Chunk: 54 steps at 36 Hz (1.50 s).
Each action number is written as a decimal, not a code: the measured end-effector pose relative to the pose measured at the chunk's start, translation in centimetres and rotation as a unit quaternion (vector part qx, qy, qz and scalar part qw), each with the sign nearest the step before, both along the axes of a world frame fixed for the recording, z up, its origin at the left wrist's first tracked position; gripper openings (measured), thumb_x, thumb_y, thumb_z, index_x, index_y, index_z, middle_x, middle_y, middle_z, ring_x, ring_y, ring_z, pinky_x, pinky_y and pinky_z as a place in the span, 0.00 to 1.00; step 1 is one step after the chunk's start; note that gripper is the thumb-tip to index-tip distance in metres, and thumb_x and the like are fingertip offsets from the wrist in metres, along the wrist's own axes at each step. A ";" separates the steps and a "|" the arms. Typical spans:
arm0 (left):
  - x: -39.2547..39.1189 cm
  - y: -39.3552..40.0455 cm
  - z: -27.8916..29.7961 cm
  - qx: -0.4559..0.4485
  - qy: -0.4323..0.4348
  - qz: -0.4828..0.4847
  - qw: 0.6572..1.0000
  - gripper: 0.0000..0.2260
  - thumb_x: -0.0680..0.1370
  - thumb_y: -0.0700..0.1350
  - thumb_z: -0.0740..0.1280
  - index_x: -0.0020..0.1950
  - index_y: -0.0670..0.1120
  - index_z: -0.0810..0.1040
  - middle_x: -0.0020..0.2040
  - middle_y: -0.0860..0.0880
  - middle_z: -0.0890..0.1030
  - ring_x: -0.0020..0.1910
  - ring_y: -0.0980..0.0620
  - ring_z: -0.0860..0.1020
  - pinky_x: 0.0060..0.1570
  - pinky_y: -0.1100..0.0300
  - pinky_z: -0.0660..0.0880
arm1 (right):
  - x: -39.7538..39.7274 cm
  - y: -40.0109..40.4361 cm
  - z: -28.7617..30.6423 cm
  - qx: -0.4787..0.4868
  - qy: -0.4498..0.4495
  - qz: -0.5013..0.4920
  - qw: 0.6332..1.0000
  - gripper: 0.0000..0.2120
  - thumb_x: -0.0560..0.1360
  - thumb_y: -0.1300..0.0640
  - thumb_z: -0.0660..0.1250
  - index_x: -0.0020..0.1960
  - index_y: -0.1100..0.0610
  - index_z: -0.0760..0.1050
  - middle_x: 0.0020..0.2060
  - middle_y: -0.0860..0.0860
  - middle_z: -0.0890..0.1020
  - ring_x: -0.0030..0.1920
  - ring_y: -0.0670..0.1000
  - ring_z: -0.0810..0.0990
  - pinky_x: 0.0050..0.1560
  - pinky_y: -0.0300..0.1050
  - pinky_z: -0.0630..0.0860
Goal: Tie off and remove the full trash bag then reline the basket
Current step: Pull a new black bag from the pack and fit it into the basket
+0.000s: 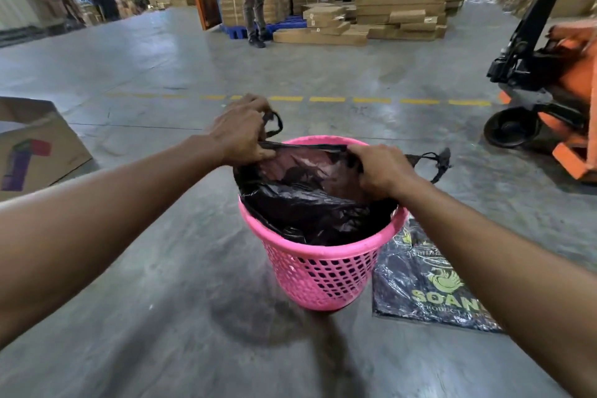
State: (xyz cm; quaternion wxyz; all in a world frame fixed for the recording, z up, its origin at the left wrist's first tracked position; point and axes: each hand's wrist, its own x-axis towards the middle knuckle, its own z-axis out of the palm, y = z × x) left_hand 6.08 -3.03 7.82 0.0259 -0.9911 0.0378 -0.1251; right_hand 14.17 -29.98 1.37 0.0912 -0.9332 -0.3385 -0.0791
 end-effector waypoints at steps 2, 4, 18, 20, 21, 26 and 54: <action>-0.8 1.2 -0.1 -0.056 0.000 0.015 0.998 0.26 0.64 0.66 0.68 0.37 0.43 0.88 0.61 0.46 0.79 0.64 0.43 0.75 0.62 0.47 0.74 | 1.3 -1.1 0.2 0.116 0.083 0.028 0.989 0.24 0.68 0.65 0.67 0.61 0.47 0.78 0.50 0.55 0.86 0.51 0.60 0.84 0.50 0.50 0.79; -1.4 2.2 -0.4 -0.092 -0.017 0.052 0.994 0.26 0.64 0.67 0.66 0.36 0.46 0.88 0.63 0.47 0.77 0.65 0.43 0.72 0.65 0.49 0.71 | 2.1 -2.0 0.4 0.220 0.152 0.080 0.960 0.24 0.70 0.69 0.69 0.58 0.44 0.79 0.43 0.50 0.82 0.42 0.53 0.82 0.48 0.46 0.77; -2.4 5.1 -3.8 0.016 -0.056 0.132 0.990 0.08 0.66 0.56 0.79 0.38 0.53 0.88 0.76 0.46 0.67 0.80 0.40 0.55 0.77 0.44 0.57 | 1.8 -4.6 2.1 0.063 0.092 -0.010 0.994 0.13 0.68 0.59 0.63 0.38 0.48 0.85 0.38 0.56 0.87 0.40 0.60 0.83 0.43 0.48 0.80; -2.4 5.3 -3.8 -0.011 -0.043 0.025 0.999 0.06 0.65 0.51 0.79 0.33 0.51 0.86 0.75 0.45 0.69 0.78 0.42 0.61 0.75 0.48 0.62 | 1.7 -4.8 2.2 0.050 0.020 -0.051 0.997 0.14 0.66 0.47 0.64 0.44 0.51 0.84 0.40 0.55 0.87 0.43 0.60 0.84 0.47 0.50 0.80; -2.5 5.3 -3.8 -0.041 -0.029 -0.030 0.998 0.06 0.64 0.48 0.78 0.31 0.48 0.84 0.71 0.44 0.73 0.72 0.44 0.70 0.69 0.52 0.69 | 1.7 -4.9 2.2 0.034 -0.010 -0.072 0.997 0.18 0.65 0.42 0.65 0.47 0.51 0.82 0.42 0.55 0.87 0.46 0.61 0.84 0.49 0.51 0.79; -3.7 2.9 -2.5 -0.163 -0.006 -0.104 0.981 0.12 0.64 0.39 0.76 0.38 0.46 0.73 0.31 0.51 0.72 0.31 0.55 0.67 0.33 0.57 0.68 | 2.8 -5.1 2.1 -0.021 -0.024 -0.148 0.988 0.33 0.63 0.33 0.69 0.60 0.51 0.70 0.51 0.57 0.84 0.55 0.62 0.81 0.55 0.57 0.73; -7.9 4.2 -3.7 -0.188 0.173 0.115 0.960 0.54 0.50 0.71 0.78 0.72 0.52 0.68 0.61 0.47 0.77 0.64 0.47 0.74 0.68 0.50 0.73 | 0.3 -10.1 2.8 -0.114 0.186 -0.004 0.976 0.61 0.53 0.29 0.78 0.77 0.51 0.59 0.68 0.52 0.78 0.61 0.56 0.78 0.59 0.44 0.70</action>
